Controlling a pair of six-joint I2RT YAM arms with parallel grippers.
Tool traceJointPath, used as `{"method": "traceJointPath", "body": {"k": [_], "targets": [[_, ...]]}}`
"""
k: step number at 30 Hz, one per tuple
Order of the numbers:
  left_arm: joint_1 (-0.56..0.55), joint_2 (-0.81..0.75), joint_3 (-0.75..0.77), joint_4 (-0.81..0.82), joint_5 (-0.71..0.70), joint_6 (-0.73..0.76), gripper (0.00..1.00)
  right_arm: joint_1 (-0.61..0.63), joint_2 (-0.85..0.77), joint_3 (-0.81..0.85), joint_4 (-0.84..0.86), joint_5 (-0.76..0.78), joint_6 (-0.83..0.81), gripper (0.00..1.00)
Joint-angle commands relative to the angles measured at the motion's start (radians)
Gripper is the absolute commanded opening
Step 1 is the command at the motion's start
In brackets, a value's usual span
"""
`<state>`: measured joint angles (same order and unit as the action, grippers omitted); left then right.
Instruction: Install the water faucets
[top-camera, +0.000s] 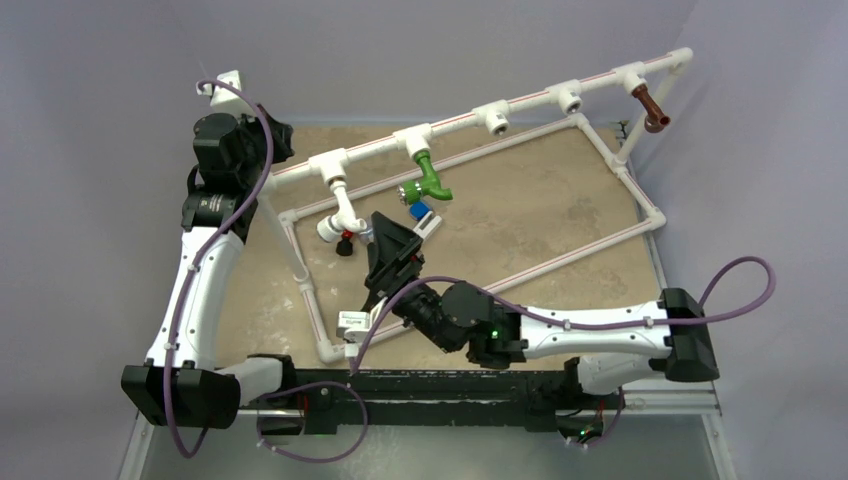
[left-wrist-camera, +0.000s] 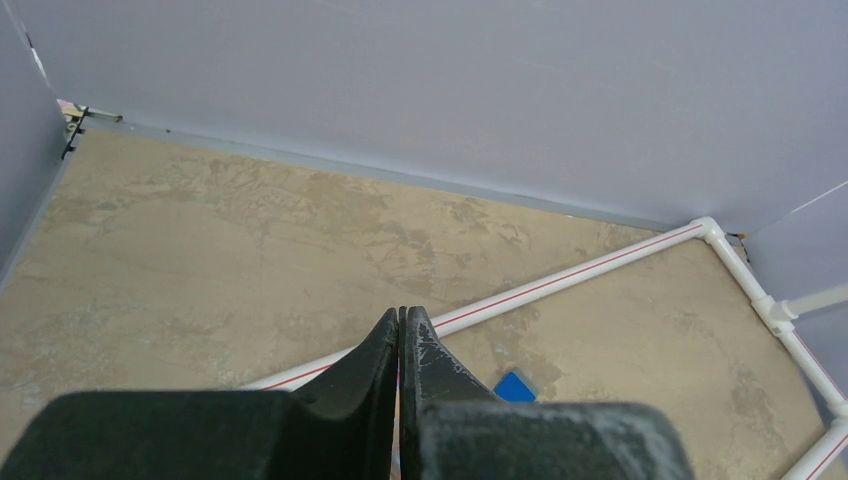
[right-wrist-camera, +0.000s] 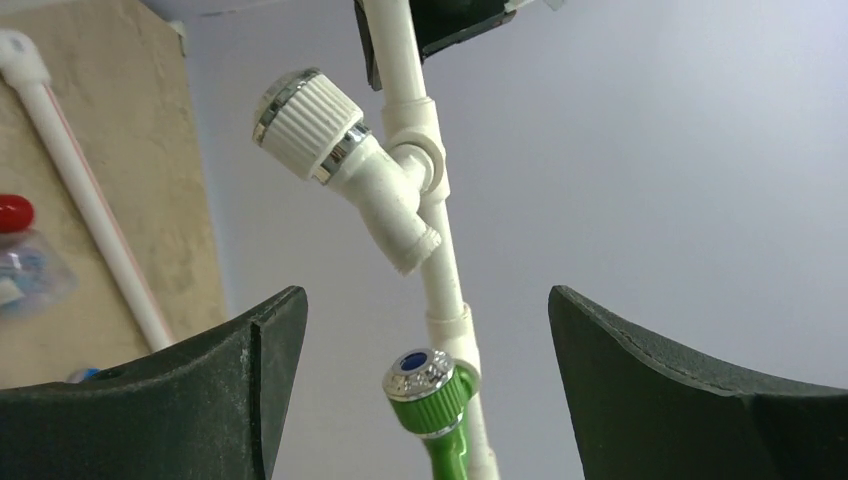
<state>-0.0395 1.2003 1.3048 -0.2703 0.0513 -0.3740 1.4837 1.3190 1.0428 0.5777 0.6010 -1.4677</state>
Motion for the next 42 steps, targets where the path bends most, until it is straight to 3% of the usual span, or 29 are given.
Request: {"method": "traceJointPath", "body": {"k": [1,15,20,32,34,38,39,42], "targets": [[0.012,0.059,-0.073,-0.197,0.02,0.014,0.0,-0.002,0.058,0.043,0.155,0.042,-0.254,0.91],[0.013,0.059,-0.073,-0.198,0.025,0.015,0.0,-0.056,0.249,0.181,0.188,0.06,-0.411,0.88],[0.013,0.059,-0.073,-0.198,0.025,0.015,0.0,-0.078,0.291,0.221,0.179,0.056,-0.404,0.81],[0.02,0.061,-0.072,-0.198,0.038,0.012,0.0,-0.09,0.354,0.245,0.201,0.073,-0.365,0.52],[0.021,0.061,-0.072,-0.198,0.04,0.012,0.0,-0.089,0.366,0.244,0.224,0.091,-0.351,0.4],[0.02,0.061,-0.072,-0.198,0.042,0.012,0.0,-0.083,0.399,0.26,0.238,0.132,-0.251,0.04],[0.021,0.061,-0.072,-0.198,0.042,0.012,0.0,-0.082,0.403,0.263,0.237,0.14,-0.221,0.0],[0.021,0.06,-0.072,-0.198,0.042,0.012,0.0,-0.082,0.408,0.265,0.263,0.148,-0.114,0.0]]}}
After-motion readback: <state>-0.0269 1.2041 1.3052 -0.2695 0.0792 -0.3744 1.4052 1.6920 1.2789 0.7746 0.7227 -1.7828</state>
